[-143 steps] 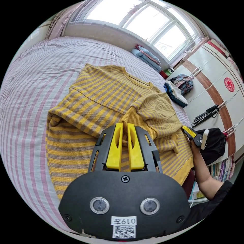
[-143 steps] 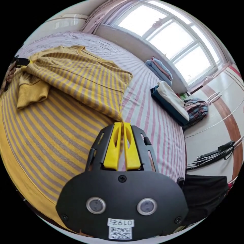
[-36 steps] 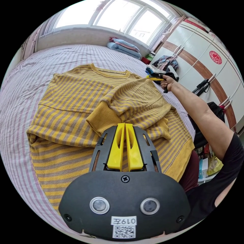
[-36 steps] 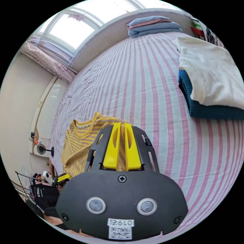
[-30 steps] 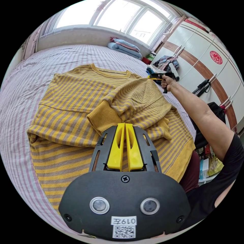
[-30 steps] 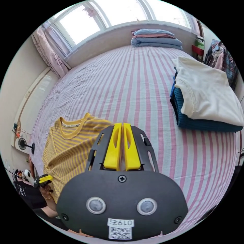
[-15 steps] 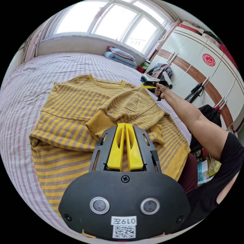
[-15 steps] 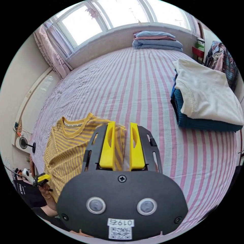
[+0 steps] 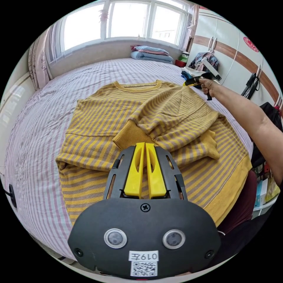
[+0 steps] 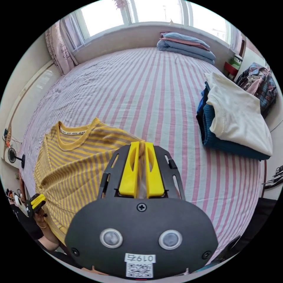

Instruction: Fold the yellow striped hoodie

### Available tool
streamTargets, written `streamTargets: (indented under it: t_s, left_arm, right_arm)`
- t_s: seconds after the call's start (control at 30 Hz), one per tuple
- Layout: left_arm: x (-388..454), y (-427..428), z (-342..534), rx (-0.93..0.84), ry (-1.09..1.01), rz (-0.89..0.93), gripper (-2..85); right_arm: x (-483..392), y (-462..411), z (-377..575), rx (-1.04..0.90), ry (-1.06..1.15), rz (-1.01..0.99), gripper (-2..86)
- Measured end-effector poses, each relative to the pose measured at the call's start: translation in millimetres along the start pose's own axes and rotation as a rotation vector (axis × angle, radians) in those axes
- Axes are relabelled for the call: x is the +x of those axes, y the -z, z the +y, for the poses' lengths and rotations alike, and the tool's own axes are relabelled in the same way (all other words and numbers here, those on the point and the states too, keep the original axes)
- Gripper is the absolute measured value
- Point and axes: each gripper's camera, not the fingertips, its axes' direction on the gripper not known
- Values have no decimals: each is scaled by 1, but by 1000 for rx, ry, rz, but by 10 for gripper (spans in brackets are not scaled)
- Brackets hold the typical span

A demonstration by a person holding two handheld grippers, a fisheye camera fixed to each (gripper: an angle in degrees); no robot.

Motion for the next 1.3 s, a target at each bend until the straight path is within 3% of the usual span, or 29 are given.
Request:
streamTargets:
  t_s: [0.17, 0.27, 0.33, 0.4, 0.7, 0.83, 0.93, 1.3]
  left_arm:
    - [-19, 25, 9, 91, 28, -17, 12]
    - [-49, 41, 19, 135, 110, -12, 13]
    - [-70, 47, 28, 147, 173, -19, 13]
    - [-93, 51, 38, 164, 232, -4, 12]
    - [-181, 58, 82, 196, 382, -23, 11]
    - [-223, 48, 96, 210, 443, 268, 15]
    - [-257, 33, 109, 253, 567, 454, 20]
    - [-316, -3, 106, 270, 726, 583, 50]
  right_arm:
    - [-59, 88, 3, 265, 137, 137, 2]
    - [-109, 129, 1, 339, 308, -42, 6]
    - [-147, 140, -21, 294, 372, -263, 48]
    - [-176, 138, -45, 253, 363, -356, 56]
    - [-381, 112, -150, 128, 515, -408, 69]
    - [-449, 92, -200, -79, 543, -476, 85]
    - [-470, 93, -231, -138, 500, -452, 82]
    - [-494, 125, -297, -277, 499, -413, 49]
